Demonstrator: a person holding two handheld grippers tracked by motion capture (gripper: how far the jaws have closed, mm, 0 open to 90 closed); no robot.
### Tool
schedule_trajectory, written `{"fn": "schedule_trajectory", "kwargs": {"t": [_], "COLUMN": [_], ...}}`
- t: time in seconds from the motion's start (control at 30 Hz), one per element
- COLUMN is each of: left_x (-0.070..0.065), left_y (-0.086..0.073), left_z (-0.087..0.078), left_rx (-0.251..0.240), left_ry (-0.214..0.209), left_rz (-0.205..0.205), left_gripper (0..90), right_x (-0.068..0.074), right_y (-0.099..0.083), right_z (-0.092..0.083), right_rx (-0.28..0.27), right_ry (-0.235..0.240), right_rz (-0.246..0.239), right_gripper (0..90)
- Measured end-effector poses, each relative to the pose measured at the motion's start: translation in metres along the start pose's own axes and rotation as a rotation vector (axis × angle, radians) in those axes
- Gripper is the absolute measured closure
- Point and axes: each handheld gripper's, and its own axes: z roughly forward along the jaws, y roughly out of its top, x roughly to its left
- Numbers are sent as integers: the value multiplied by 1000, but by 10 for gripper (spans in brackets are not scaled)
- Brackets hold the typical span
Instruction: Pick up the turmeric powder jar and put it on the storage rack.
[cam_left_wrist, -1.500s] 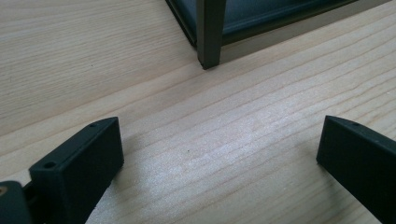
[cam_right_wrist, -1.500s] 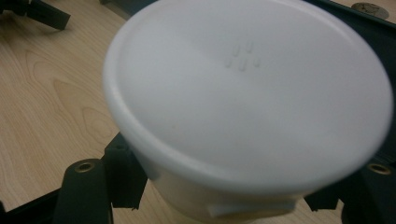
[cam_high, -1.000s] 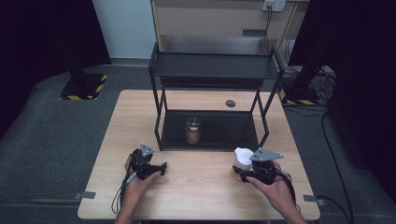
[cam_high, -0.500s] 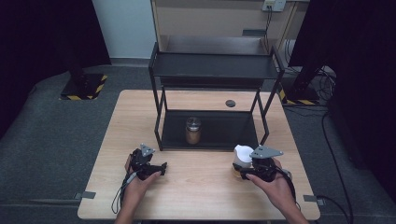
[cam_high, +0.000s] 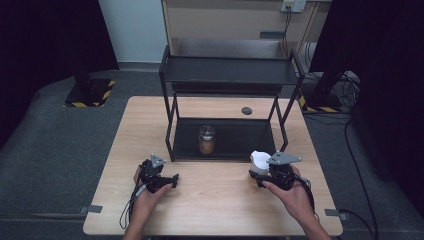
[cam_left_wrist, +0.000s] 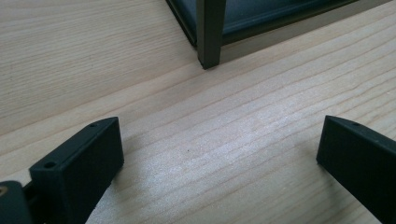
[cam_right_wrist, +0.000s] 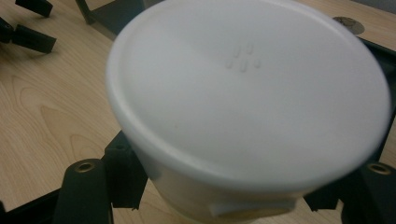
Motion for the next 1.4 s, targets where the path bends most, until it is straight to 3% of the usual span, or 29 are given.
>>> {"fn": "schedule_trajectory", "kwargs": {"t": [0.6,1.4], "left_x": [-1,-1], "left_y": [0,0], "left_z": [0,0], "left_rx": [0,0], "left_ry": [2,2], "left_rz": [-2,-2], "left_gripper": [0,0], "right_x": [-1,-15], "right_y": [15,43], "right_z": [10,25], "right_rx": [-16,-36], "right_ry": [-42,-95], "right_rz": [17,39], "right_gripper": [317,317]}}
